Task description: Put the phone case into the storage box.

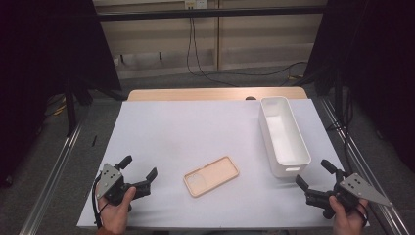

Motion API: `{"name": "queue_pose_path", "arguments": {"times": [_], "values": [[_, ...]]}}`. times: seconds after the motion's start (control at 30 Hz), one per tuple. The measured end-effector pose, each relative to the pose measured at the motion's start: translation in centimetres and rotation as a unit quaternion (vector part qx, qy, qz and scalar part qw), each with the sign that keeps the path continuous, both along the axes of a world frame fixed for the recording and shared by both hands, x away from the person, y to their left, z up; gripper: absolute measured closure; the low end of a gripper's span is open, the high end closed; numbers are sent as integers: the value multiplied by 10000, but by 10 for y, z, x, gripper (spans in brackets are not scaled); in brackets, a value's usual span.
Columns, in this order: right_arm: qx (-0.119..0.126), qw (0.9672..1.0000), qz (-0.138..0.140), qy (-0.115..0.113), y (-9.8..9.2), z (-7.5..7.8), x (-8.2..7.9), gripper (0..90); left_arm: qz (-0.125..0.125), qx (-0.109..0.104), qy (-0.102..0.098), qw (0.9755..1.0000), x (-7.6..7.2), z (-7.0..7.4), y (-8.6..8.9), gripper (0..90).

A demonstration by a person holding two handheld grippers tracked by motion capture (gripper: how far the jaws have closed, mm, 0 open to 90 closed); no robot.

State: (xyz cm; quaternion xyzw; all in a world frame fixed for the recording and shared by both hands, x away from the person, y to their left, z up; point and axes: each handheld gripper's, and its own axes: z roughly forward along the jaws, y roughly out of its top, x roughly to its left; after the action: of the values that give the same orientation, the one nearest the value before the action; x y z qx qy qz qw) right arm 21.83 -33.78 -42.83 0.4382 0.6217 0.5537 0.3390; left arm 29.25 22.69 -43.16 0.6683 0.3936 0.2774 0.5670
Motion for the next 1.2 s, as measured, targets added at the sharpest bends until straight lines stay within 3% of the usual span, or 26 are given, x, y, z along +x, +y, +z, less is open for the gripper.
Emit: {"name": "queue_pose_path", "arguments": {"times": [0.37, 0.47, 1.2], "values": [[33, 9999, -106, -10, -3, -1, 0, 0, -45, 15, -1, 10000, -1, 1, -5, 25], [32, 9999, -97, 10, -3, -2, 0, 0, -70, 109, 21, 9999, -1, 0, -8, 25], [-54, 10000, -42, 0, -1, 0, -2, 0, -618, 80, 261, 9977, -1, 3, -27, 35]]}}
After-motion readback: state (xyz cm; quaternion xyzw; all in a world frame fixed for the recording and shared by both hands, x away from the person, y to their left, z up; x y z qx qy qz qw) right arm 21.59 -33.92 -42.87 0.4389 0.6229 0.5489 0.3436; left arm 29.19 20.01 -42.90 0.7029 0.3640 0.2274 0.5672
